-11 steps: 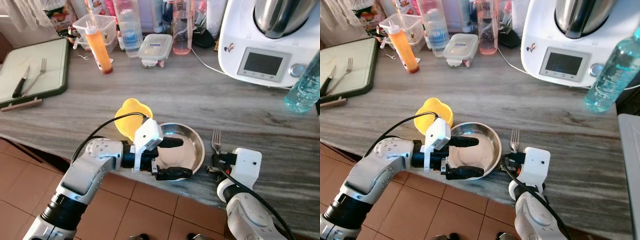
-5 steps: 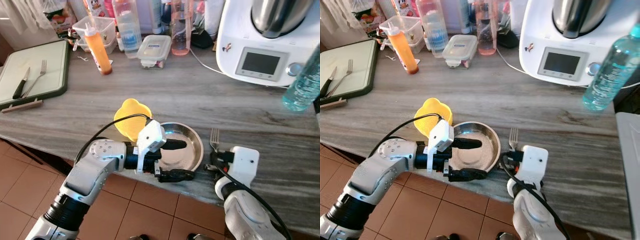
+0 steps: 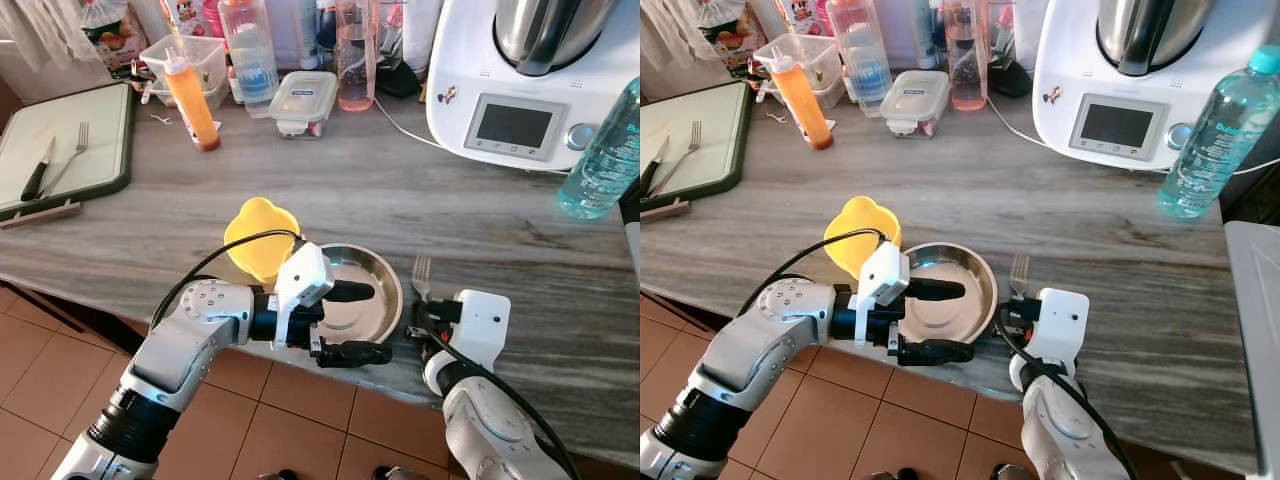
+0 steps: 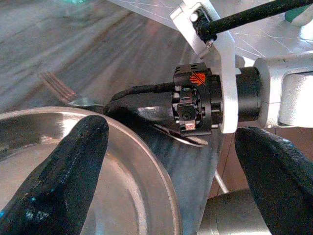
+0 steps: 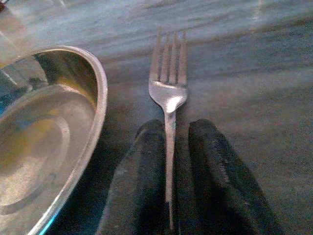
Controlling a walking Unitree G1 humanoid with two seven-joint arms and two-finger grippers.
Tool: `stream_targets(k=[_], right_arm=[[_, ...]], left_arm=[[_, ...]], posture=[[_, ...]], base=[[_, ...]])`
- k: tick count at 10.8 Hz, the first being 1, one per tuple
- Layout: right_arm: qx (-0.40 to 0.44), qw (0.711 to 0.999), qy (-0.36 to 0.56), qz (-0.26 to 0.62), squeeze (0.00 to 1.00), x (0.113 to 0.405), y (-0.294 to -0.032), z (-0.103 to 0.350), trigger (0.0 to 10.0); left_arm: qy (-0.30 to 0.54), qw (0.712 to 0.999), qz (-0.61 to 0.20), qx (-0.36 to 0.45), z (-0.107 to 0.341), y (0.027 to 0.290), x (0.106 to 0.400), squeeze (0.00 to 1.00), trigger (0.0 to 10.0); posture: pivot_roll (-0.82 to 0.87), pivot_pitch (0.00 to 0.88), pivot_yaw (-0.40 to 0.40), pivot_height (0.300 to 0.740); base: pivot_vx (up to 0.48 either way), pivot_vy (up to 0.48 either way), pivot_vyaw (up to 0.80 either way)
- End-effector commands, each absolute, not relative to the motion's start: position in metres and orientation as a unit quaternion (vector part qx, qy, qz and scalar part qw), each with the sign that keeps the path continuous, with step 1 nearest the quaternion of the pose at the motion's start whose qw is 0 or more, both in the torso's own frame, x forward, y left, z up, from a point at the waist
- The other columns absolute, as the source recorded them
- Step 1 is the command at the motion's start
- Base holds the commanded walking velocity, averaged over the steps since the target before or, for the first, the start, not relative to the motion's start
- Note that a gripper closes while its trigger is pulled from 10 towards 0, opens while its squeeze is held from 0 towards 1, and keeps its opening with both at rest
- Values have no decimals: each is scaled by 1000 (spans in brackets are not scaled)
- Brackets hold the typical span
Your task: Setting the table
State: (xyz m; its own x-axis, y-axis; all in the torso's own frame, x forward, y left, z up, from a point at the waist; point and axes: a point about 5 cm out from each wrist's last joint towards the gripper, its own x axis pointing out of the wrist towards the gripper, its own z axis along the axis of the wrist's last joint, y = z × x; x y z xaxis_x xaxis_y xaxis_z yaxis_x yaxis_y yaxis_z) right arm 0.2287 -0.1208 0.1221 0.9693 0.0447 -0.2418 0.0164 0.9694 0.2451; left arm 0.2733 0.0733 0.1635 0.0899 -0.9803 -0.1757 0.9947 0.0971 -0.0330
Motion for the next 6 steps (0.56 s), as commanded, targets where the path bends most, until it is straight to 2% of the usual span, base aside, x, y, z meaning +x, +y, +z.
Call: stream_targets(k=[1,6], right_arm=[[148,977,154,13,1000,229,-111,112,10000],[118,983,142,9,1000,217,-123,116,10000]], left_arm=[[82,731,-675,52,161,75,271,0,10000],[79,734,-673,50,161,74,270,0,10000]], posture=[[-27,166,102,740],[-29,160,92,740]], base=[[0,0,0],[0,0,0]])
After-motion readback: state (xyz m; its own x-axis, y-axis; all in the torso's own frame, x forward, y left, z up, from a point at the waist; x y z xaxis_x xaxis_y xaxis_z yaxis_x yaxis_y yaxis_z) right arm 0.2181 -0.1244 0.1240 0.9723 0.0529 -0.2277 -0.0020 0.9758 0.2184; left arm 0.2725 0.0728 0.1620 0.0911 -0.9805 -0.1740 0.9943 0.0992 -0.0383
